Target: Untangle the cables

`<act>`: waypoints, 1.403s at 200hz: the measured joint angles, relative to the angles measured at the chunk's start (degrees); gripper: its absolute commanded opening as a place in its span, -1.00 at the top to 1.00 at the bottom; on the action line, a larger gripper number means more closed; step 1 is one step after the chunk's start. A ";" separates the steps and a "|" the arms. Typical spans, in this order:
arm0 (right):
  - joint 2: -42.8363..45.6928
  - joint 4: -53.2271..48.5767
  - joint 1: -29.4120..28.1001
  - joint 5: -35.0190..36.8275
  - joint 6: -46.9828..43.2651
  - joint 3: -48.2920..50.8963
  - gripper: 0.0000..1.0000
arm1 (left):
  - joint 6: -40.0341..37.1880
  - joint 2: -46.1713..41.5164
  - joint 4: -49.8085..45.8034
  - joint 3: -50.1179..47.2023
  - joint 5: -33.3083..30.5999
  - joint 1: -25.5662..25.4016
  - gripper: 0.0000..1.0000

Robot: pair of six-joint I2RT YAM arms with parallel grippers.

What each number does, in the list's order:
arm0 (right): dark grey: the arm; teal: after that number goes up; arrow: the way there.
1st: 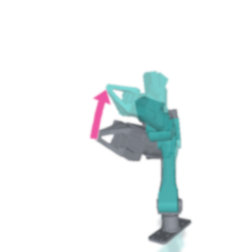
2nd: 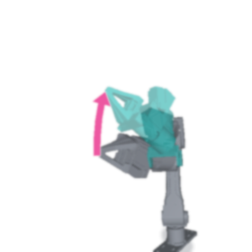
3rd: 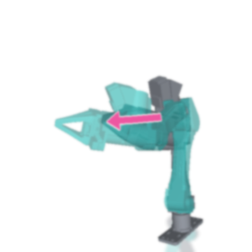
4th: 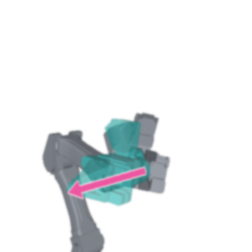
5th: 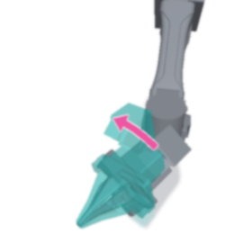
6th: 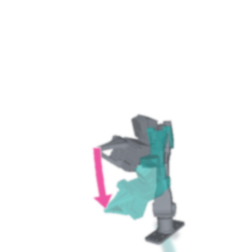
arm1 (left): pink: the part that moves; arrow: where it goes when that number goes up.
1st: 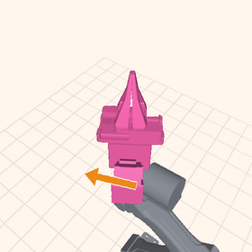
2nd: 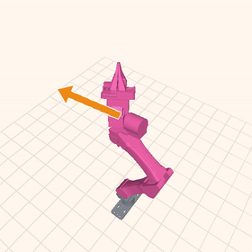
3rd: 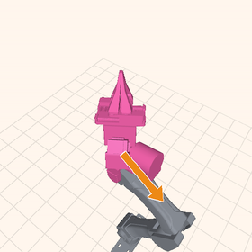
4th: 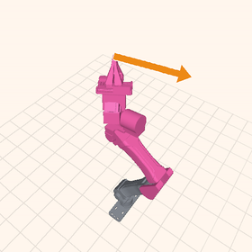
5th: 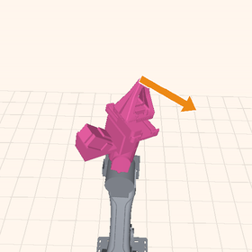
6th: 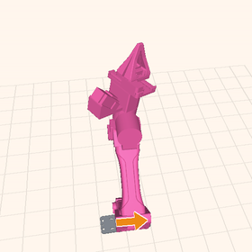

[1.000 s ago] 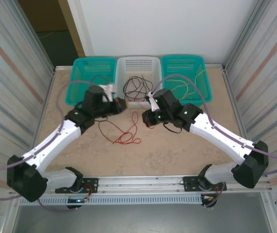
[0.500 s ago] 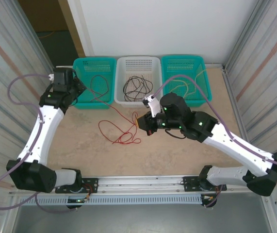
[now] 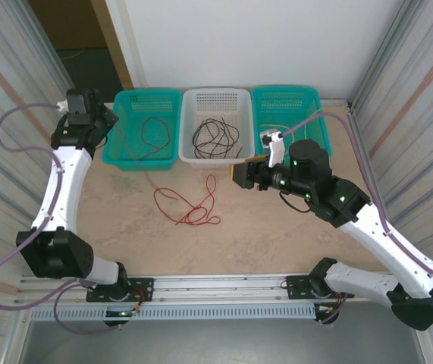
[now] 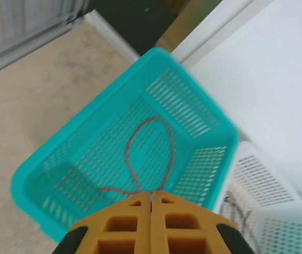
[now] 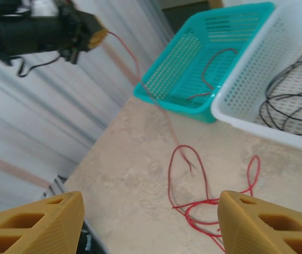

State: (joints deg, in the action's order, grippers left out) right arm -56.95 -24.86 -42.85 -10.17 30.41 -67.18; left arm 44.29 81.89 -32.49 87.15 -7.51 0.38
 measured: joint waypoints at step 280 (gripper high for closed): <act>-10.25 -5.77 1.44 2.49 2.12 0.07 -0.08 | -9.18 25.33 3.65 21.14 4.52 -9.44 -0.37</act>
State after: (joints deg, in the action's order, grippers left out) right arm -67.20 -30.63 -41.41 -7.68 32.53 -67.11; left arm 35.11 107.22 -28.84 108.29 -2.98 -9.06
